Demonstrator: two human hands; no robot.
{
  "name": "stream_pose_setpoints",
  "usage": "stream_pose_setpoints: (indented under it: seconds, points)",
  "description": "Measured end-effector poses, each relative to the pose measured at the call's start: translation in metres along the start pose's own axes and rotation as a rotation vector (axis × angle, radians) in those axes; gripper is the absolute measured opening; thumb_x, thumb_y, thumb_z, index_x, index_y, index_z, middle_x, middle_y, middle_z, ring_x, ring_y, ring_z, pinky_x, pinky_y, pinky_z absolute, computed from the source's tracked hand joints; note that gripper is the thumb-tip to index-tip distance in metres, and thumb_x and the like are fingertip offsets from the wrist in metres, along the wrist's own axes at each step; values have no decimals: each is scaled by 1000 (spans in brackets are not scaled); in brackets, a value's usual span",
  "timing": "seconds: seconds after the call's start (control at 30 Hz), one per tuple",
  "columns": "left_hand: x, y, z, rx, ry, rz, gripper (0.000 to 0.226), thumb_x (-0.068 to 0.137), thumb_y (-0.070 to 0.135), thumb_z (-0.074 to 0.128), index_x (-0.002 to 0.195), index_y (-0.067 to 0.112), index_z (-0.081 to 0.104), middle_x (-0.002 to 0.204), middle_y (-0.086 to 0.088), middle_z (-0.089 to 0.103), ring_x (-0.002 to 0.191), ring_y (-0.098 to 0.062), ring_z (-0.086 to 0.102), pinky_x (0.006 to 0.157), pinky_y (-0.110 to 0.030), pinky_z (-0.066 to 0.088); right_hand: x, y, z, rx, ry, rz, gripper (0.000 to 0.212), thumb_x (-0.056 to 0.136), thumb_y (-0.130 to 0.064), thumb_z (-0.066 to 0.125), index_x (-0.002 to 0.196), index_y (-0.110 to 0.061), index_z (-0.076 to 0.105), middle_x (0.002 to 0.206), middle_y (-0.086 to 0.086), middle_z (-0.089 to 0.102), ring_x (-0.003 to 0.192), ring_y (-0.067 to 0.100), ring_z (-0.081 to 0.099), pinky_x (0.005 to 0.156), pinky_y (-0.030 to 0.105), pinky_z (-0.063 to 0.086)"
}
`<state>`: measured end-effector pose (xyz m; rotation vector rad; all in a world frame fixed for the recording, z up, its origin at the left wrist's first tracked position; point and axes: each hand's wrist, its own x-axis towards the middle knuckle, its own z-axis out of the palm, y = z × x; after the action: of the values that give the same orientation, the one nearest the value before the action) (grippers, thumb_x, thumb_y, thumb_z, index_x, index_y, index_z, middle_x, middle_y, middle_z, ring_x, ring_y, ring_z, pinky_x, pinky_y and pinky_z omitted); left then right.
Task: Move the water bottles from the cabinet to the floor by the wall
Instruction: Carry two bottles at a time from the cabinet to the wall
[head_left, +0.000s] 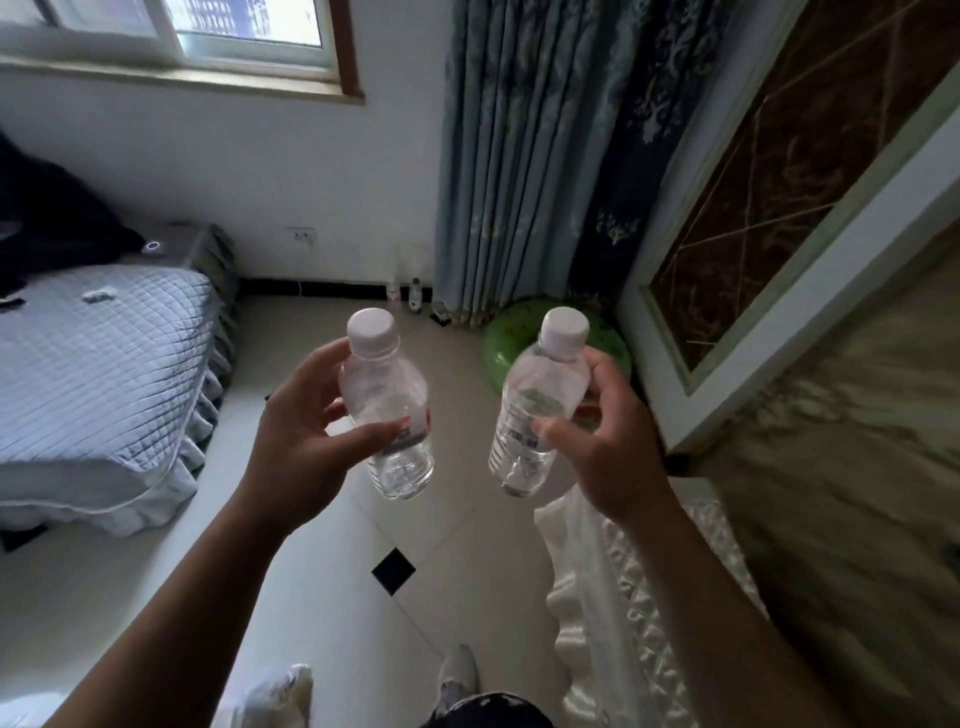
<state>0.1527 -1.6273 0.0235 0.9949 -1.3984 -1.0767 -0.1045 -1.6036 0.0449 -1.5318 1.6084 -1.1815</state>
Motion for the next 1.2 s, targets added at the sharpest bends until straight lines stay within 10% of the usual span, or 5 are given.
stream_pose_setpoints:
  seconds: [1.2]
  points:
    - [494, -128, -222, 38, 58, -44, 73, 57, 28, 85, 125, 30, 58, 108, -5, 72, 101, -28, 70, 95, -54, 51, 513, -32, 267, 22, -162, 45, 65, 60, -23, 68, 123, -25, 53, 101, -3, 68, 93, 17, 64, 85, 48, 55]
